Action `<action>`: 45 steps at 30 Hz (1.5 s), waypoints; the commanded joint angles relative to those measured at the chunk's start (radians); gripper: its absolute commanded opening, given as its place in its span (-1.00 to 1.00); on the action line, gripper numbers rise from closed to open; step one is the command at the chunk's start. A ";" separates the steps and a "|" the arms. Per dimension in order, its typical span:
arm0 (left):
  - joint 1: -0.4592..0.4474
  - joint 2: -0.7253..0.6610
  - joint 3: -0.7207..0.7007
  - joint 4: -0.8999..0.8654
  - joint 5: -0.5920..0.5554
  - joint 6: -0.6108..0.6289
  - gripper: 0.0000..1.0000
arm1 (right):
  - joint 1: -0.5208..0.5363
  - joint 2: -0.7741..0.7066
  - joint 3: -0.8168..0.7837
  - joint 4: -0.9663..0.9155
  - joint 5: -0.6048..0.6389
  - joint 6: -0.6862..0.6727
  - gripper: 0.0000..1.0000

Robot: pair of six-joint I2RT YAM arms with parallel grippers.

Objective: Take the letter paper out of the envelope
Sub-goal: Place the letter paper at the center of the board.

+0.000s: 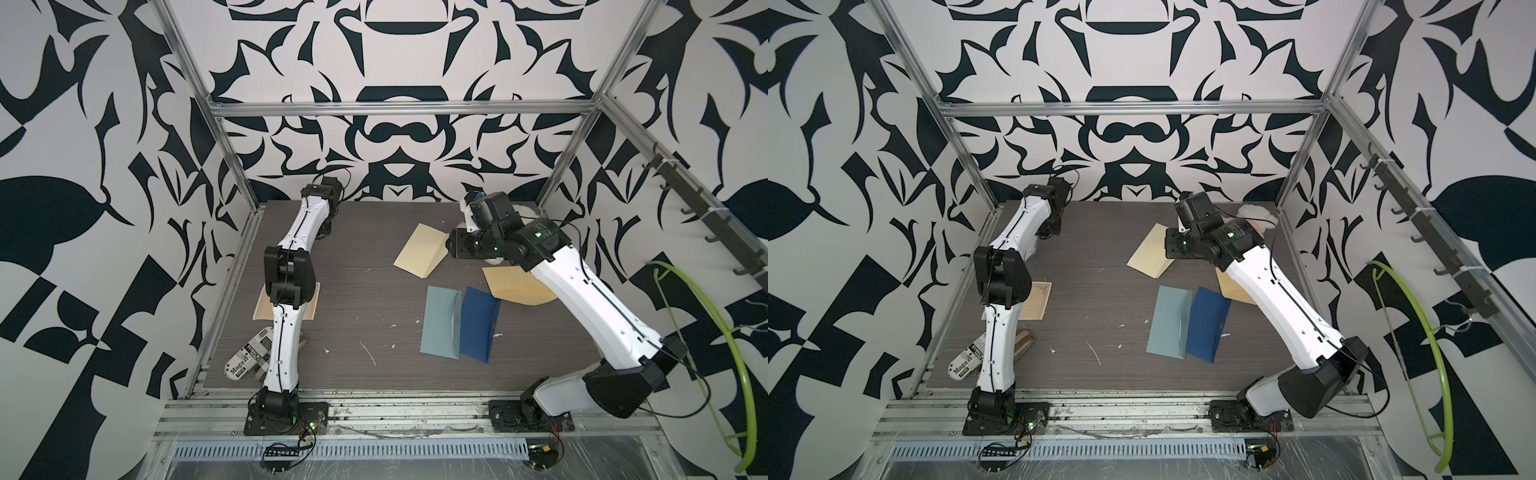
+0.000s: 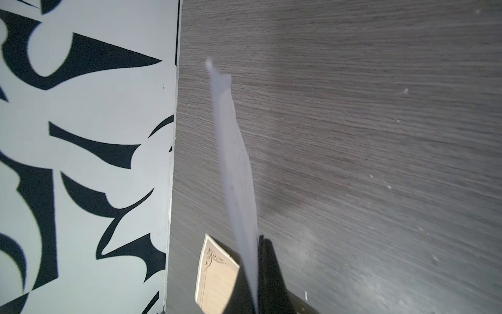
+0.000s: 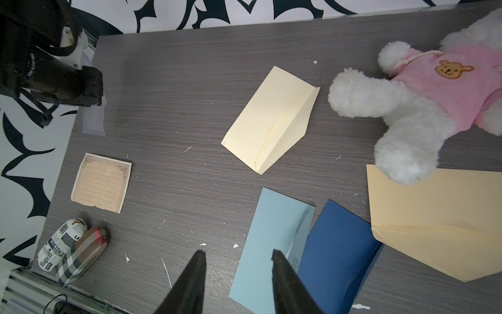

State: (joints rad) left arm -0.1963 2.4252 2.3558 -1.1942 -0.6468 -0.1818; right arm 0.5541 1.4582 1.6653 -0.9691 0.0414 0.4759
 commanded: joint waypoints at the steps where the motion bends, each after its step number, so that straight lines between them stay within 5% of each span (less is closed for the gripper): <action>1: -0.005 0.027 -0.004 0.081 0.109 0.044 -1.00 | 0.003 0.015 0.045 -0.018 0.022 0.006 -0.17; 22: 0.219 0.108 -0.028 0.211 0.777 -0.209 -1.00 | 0.002 -0.011 -0.034 -0.010 0.046 0.061 -0.25; 39: 0.236 0.160 0.005 0.212 0.851 -0.308 -0.99 | 0.003 -0.028 -0.056 -0.010 0.054 0.065 -0.25; 45: 0.235 0.147 -0.029 0.250 0.883 -0.333 -0.53 | 0.003 -0.031 -0.060 -0.009 0.052 0.066 -0.25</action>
State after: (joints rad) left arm 0.0372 2.5553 2.3444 -0.9531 0.2081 -0.4953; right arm 0.5541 1.4517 1.6070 -0.9867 0.0753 0.5320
